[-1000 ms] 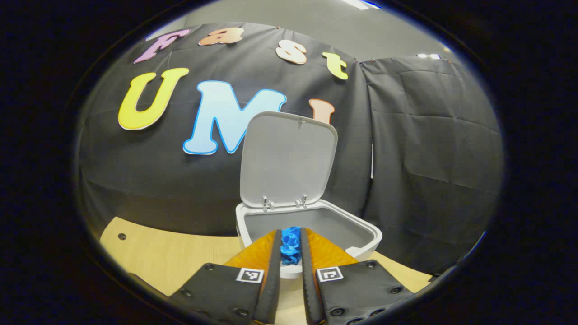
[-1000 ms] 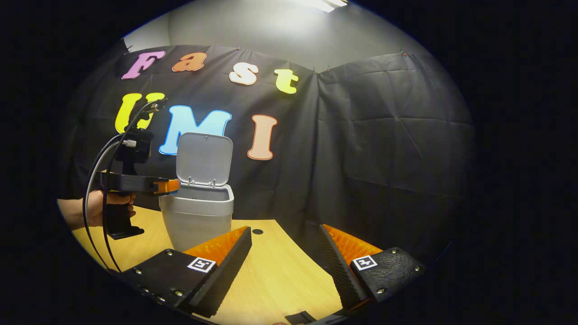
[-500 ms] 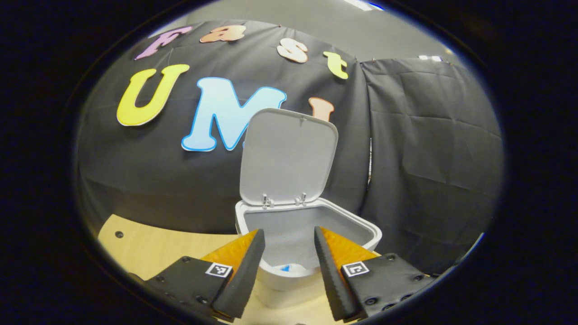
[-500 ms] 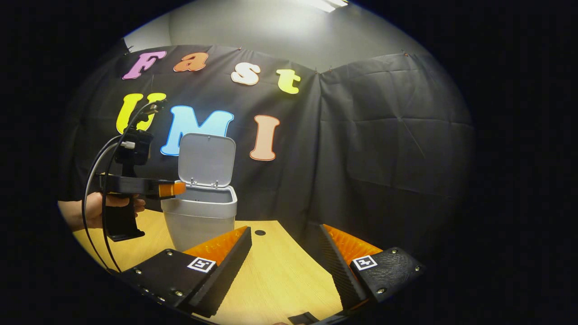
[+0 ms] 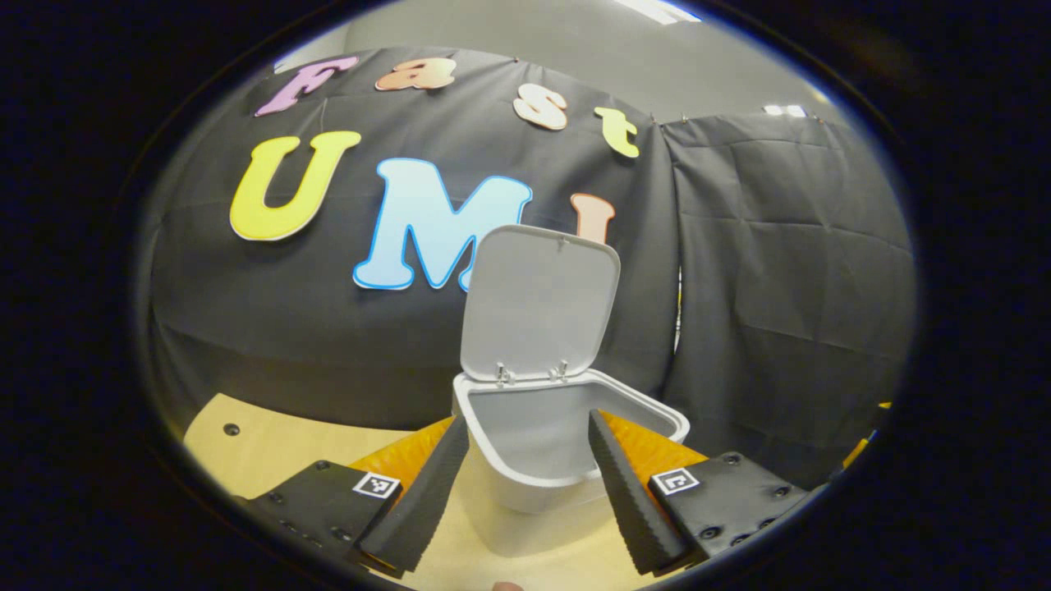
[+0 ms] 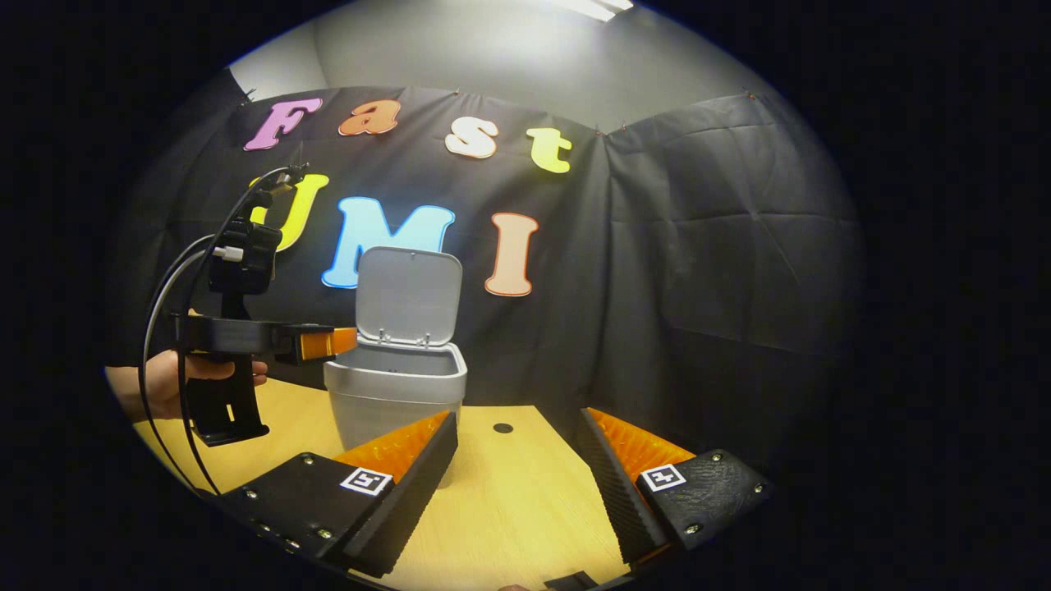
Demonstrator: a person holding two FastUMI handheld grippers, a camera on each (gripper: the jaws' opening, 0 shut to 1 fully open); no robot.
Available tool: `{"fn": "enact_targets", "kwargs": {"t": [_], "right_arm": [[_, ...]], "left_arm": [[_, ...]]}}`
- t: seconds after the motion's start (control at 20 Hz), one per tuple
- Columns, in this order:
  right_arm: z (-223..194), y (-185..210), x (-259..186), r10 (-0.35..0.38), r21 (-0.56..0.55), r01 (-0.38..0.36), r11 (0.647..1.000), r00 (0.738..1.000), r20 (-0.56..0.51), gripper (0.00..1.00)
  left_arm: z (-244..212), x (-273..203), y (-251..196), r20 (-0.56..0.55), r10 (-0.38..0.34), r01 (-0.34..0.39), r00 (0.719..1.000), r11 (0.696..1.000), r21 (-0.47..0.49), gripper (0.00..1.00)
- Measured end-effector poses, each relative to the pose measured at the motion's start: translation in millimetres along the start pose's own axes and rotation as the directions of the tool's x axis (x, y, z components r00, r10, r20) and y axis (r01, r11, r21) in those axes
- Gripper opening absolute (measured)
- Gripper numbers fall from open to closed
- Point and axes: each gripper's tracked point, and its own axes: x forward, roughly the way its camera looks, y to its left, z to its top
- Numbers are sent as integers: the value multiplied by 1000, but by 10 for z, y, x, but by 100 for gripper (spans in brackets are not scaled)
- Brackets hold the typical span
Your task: Press the lid of the desktop garbage bin to open it, pick up the crumpled paper on the desktop and throw it into the bin, then pick up the pop can on the desktop and drop it into the bin, and finally close the garbage bin lid.
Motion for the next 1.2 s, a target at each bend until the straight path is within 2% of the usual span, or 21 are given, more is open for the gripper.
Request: {"fn": "enact_targets", "kwargs": {"t": [0.35, 0.6, 0.95, 1.2], "right_arm": [[10, 372, 23, 151, 39, -151, 988, 988, 18, 94], [-107, 710, 70, 272, 37, -271, 962, 962, -21, 94], [-511, 1191, 54, 434, 42, -432, 901, 890, -138, 95], [-887, 1465, -25, 527, 40, -534, 844, 816, -238, 95]], "left_arm": [[102, -503, 179, 55, 55, -57, 997, 998, 38, 96], [116, -871, 264, 102, 90, -94, 991, 995, 38, 95], [34, -1278, 472, 95, 177, -181, 980, 983, 39, 96], [-18, -1527, 608, 87, 235, -238, 968, 971, 33, 96]]}}
